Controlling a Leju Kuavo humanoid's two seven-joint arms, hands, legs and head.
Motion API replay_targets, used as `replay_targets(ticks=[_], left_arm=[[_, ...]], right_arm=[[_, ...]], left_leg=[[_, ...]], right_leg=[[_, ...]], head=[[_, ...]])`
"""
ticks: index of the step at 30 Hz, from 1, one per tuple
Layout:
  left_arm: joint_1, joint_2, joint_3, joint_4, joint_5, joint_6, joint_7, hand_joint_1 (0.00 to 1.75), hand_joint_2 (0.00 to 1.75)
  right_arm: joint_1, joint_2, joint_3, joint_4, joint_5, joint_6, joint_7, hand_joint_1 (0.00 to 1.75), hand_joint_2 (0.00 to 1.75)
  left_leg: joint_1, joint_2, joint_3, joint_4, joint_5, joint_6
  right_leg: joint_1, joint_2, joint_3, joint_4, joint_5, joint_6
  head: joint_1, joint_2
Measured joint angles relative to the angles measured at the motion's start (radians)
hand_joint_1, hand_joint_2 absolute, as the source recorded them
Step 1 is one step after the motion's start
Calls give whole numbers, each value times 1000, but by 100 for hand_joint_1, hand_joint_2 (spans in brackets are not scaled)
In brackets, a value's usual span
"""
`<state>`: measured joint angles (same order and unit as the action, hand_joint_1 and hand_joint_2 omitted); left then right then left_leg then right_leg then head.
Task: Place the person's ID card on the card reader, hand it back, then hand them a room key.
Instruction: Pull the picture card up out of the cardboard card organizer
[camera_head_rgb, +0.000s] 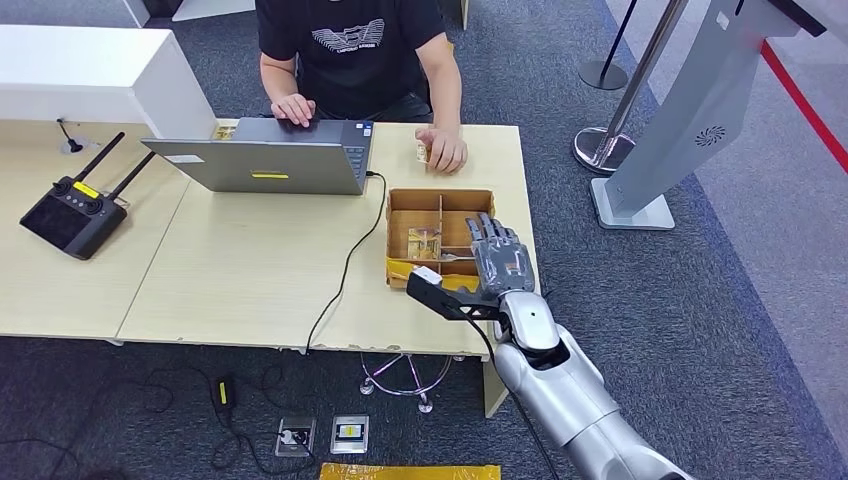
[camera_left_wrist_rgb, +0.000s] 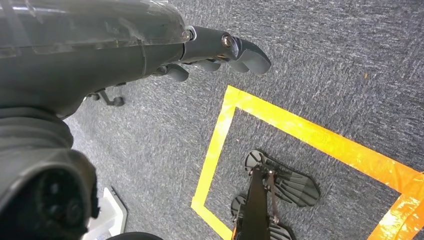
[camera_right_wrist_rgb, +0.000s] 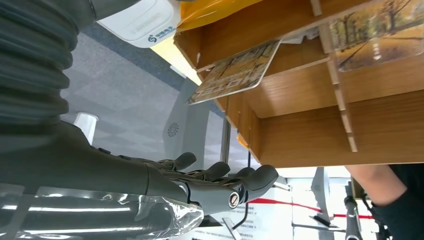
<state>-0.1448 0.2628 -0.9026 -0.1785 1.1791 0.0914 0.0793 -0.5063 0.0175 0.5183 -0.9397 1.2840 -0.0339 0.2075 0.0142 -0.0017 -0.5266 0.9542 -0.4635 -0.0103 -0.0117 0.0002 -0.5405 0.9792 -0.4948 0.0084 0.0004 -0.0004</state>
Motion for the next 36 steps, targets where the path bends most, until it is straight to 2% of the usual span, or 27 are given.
replay_targets(ticks=[12, 21, 36], left_arm=[[0, -2, 0, 0, 8, 6, 0, 0, 0], [0, -3, 0, 0, 18, 14, 0, 0, 0], [0, -3, 0, 0, 21, 17, 0, 0, 0]], right_arm=[[-43, 56, 1, 109, 9, -80, -20, 0, 175], [-61, 90, 2, 200, 9, -105, -28, 0, 175], [-79, 103, 2, 268, -9, -131, -19, 0, 175]], left_leg=[[0, 0, 0, 0, 0, 0], [0, 0, 0, 0, 0, 0], [0, 0, 0, 0, 0, 0]], right_leg=[[0, 0, 0, 1, 0, 0], [0, 0, 0, 1, -1, -1], [0, 0, -1, 2, -1, -1]], head=[[0, 0], [0, 0], [0, 0]])
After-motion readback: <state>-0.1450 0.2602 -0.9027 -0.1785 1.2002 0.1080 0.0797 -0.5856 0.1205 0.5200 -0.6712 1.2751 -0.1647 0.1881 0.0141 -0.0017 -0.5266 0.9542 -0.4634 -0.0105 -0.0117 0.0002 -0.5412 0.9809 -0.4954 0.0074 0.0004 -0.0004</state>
